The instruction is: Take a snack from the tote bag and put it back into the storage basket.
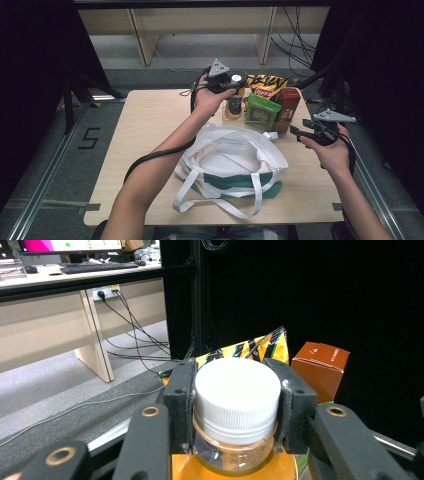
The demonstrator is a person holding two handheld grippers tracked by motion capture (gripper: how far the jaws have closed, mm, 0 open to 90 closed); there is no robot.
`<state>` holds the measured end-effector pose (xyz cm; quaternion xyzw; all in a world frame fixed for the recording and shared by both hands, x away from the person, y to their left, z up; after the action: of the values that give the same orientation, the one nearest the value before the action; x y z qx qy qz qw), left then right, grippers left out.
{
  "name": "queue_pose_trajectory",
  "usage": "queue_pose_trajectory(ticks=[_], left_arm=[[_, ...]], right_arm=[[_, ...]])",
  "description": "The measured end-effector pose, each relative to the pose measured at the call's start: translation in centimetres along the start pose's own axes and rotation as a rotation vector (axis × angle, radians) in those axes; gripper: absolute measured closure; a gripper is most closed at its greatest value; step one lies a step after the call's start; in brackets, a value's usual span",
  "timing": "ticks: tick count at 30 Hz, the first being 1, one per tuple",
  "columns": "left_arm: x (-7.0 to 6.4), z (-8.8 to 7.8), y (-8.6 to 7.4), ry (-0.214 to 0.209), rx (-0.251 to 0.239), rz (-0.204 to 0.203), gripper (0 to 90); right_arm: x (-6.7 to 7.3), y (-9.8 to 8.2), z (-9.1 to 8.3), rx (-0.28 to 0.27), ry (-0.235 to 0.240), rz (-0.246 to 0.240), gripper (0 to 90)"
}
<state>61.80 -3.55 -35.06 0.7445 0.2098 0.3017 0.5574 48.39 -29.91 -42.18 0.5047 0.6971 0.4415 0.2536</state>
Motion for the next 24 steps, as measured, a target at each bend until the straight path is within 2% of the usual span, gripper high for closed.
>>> queue_pose_trajectory(ticks=[2,3,5,6,9,10,11,14,15,16,20,21,22,24], left_arm=[[0.2,0.1,-0.1,0.012,0.002,0.015,58.6],[0.4,0.1,-0.1,0.017,0.001,0.022,58.6],[0.6,0.1,-0.2,0.028,0.003,0.038,58.6],[0.7,0.1,-0.2,0.031,0.004,0.046,58.6],[0.9,0.2,-0.3,0.041,0.005,0.063,58.6],[1.0,0.2,-0.3,0.044,0.005,0.067,58.6],[1.1,0.3,-0.3,0.05,0.008,0.073,58.6],[1.5,0.3,-0.5,0.06,0.011,0.097,58.6],[-0.5,0.7,-0.8,-0.02,0.004,-0.137,58.6],[-0.7,0.7,-0.8,-0.038,0.004,-0.158,58.6],[-0.6,0.9,-1.0,-0.03,0.011,-0.157,58.6],[-0.6,0.9,-1.1,-0.03,0.012,-0.156,58.6],[-0.6,0.9,-1.1,-0.029,0.013,-0.159,58.6],[-0.5,1.0,-1.2,-0.028,0.017,-0.158,58.6]], right_arm=[[0.0,0.0,0.0,0.0,0.0,-0.001,43.3],[0.0,-0.1,-0.2,0.029,0.007,-0.005,43.3],[0.0,-0.1,-0.1,0.026,0.006,-0.007,43.3],[-0.1,-0.1,-0.1,0.019,0.005,-0.023,43.3],[0.1,0.0,0.0,0.003,0.002,0.006,43.3],[0.0,0.0,0.0,0.0,0.0,0.0,43.3],[0.0,-0.1,-0.1,0.027,0.007,-0.01,43.3],[0.0,-0.1,-0.1,0.022,0.01,-0.007,43.3],[0.1,-0.1,-0.1,0.024,0.011,-0.001,43.3],[0.0,-0.1,-0.1,0.021,0.009,-0.004,43.3],[0.0,-0.1,-0.1,0.023,0.008,-0.007,43.3],[-0.1,-0.1,0.0,0.018,0.007,-0.023,43.3],[0.0,-0.1,-0.1,0.024,0.009,-0.006,43.3],[0.0,-0.1,0.0,0.024,0.011,-0.009,43.3]])
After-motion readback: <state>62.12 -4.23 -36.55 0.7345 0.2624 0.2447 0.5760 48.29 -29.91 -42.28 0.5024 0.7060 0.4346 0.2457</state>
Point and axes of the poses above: each handheld gripper's, and its own axes: z roughly forward along the jaws, y roughly out of its top, x roughly to its left, the point moved 6 cm from there along z, roughly forward along the jaws, and after that the axes turned 5 degrees about z, right-handed, at the moved point
